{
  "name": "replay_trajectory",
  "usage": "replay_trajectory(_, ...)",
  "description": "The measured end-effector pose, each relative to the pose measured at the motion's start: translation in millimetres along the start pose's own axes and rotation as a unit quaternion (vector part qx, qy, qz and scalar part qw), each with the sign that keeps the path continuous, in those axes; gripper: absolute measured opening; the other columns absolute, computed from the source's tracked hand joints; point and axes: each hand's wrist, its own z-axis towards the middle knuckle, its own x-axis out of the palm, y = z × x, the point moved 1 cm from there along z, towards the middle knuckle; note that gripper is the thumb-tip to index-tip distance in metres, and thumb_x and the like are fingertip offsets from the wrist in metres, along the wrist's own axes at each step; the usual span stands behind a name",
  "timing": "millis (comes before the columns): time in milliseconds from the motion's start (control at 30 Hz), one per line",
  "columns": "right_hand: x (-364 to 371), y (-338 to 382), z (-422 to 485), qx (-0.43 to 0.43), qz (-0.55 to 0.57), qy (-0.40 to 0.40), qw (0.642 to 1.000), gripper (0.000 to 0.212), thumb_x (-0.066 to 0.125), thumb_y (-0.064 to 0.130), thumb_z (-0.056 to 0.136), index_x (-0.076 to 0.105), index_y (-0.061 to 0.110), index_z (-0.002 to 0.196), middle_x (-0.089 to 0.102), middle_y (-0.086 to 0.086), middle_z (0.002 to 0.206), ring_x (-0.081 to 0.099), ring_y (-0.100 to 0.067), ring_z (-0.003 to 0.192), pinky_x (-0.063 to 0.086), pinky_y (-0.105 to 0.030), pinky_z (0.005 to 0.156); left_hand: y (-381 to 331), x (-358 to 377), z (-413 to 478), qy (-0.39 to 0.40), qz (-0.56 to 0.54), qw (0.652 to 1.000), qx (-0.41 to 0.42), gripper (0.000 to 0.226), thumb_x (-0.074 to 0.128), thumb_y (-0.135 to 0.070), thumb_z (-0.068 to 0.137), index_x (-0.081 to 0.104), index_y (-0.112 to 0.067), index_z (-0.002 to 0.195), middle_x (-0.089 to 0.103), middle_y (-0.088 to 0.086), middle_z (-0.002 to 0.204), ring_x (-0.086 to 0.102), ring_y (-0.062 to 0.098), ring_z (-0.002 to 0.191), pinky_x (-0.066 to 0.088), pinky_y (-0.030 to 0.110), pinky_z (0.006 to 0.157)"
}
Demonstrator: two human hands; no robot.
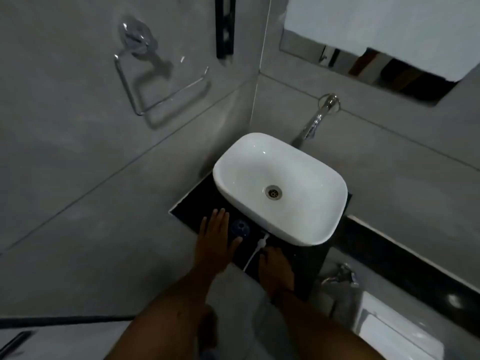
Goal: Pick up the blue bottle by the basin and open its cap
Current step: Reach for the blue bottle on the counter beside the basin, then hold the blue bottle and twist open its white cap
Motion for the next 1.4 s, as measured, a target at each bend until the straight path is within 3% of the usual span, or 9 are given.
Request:
replay_trajectory(200, 20.7, 25.0, 46.1, 0.251, 0.156, -0.050, 0.954, 0.044, 0.063, 0.048, 0.098, 0.068, 0.010, 0.120, 0.072, -0.018, 0.127, 0.069, -0.040, 0.119, 0.055, -0.041, 0.096, 17.4, 36.1, 24.2, 0.051, -0.091, 0.994, -0.032, 0.107, 0.043, -0.084, 0.081, 0.028, -0.010, 0.157, 0.028, 0.008, 0.166, 0.013, 0.023, 0.156, 0.009, 0.046, 0.128)
replay_trajectory(400, 35.3, 29.3, 76.9, 0.302, 0.155, -0.069, 0.938, 0.039, 0.071, 0.039, 0.092, 0.076, 0.010, 0.118, 0.077, -0.018, 0.121, 0.072, -0.039, 0.115, 0.055, -0.035, 0.092, 24.9, 54.7, 27.9, 0.033, -0.157, 0.986, -0.042, 0.093, 0.048, -0.080, 0.083, 0.045, -0.014, 0.148, 0.041, 0.007, 0.160, 0.022, 0.023, 0.154, 0.008, 0.042, 0.127)
replay_trajectory(500, 32.3, 23.3, 74.5, 0.279, 0.152, -0.066, 0.946, 0.032, 0.071, 0.032, 0.092, 0.079, 0.007, 0.111, 0.079, -0.018, 0.112, 0.074, -0.037, 0.109, 0.051, -0.031, 0.083, 27.6, 60.1, 27.4, 0.026, -0.168, 0.985, -0.038, 0.089, 0.052, -0.077, 0.084, 0.047, -0.013, 0.146, 0.046, 0.006, 0.157, 0.025, 0.022, 0.153, 0.011, 0.043, 0.127)
replay_trajectory(667, -3.7, 27.6, 35.7, 0.162, 0.186, -0.138, 0.959, 0.025, 0.075, 0.010, 0.090, 0.063, -0.001, 0.071, 0.061, -0.011, 0.066, 0.058, -0.022, 0.065, 0.047, -0.035, 0.069, 28.6, 64.4, 26.9, 0.007, -0.176, 0.984, -0.034, 0.085, 0.059, -0.073, 0.085, 0.049, -0.012, 0.143, 0.051, 0.008, 0.153, 0.031, 0.025, 0.151, 0.016, 0.046, 0.126)
replay_trajectory(800, -50.9, 59.9, 11.3, 0.039, 0.324, -0.240, 0.914, 0.017, 0.081, 0.011, 0.088, 0.068, 0.000, 0.085, 0.070, -0.011, 0.069, 0.067, -0.014, 0.066, 0.061, -0.028, 0.072, 29.6, 67.4, 27.5, 0.002, -0.180, 0.983, -0.038, 0.084, 0.059, -0.073, 0.084, 0.051, -0.013, 0.142, 0.053, 0.007, 0.151, 0.033, 0.024, 0.150, 0.015, 0.044, 0.126)
replay_trajectory(933, -58.7, 91.6, 14.2, -0.010, 0.388, -0.244, 0.889, 0.017, 0.081, 0.006, 0.088, 0.072, -0.004, 0.098, 0.076, 0.001, 0.074, 0.074, -0.012, 0.075, 0.064, -0.028, 0.080, 30.4, 70.1, 26.1, -0.001, -0.178, 0.983, -0.034, 0.084, 0.057, -0.074, 0.085, 0.051, -0.013, 0.142, 0.053, 0.007, 0.151, 0.034, 0.025, 0.150, 0.016, 0.045, 0.126)
replay_trajectory(1200, -29.6, 90.4, 26.2, -0.006, 0.384, -0.218, 0.897, 0.015, 0.081, 0.004, 0.088, 0.074, -0.003, 0.100, 0.077, -0.003, 0.077, 0.077, -0.015, 0.078, 0.066, -0.034, 0.083, 29.9, 67.8, 25.3, -0.010, -0.175, 0.984, -0.030, 0.083, 0.059, -0.072, 0.086, 0.053, -0.011, 0.142, 0.054, 0.009, 0.150, 0.036, 0.026, 0.149, 0.020, 0.048, 0.126)
replay_trajectory(1300, -13.6, 89.1, 35.0, -0.012, 0.356, -0.188, 0.915, 0.013, 0.081, 0.003, 0.087, 0.076, 0.014, 0.091, 0.078, 0.011, 0.077, 0.077, -0.005, 0.079, 0.063, -0.025, 0.081, 28.4, 64.5, 25.3, -0.004, -0.176, 0.984, -0.029, 0.085, 0.049, -0.074, 0.087, 0.053, -0.009, 0.142, 0.055, 0.009, 0.150, 0.037, 0.026, 0.149, 0.022, 0.050, 0.125)
replay_trajectory(1400, 4.3, 87.6, 42.1, -0.016, 0.328, -0.154, 0.932, 0.025, 0.081, -0.002, 0.084, 0.079, 0.016, 0.101, 0.082, 0.004, 0.096, 0.079, -0.013, 0.095, 0.063, -0.030, 0.091, 27.9, 59.6, 24.3, 0.000, -0.188, 0.982, -0.024, 0.092, 0.029, -0.079, 0.089, 0.053, -0.008, 0.143, 0.055, 0.010, 0.150, 0.037, 0.027, 0.149, 0.024, 0.053, 0.124)
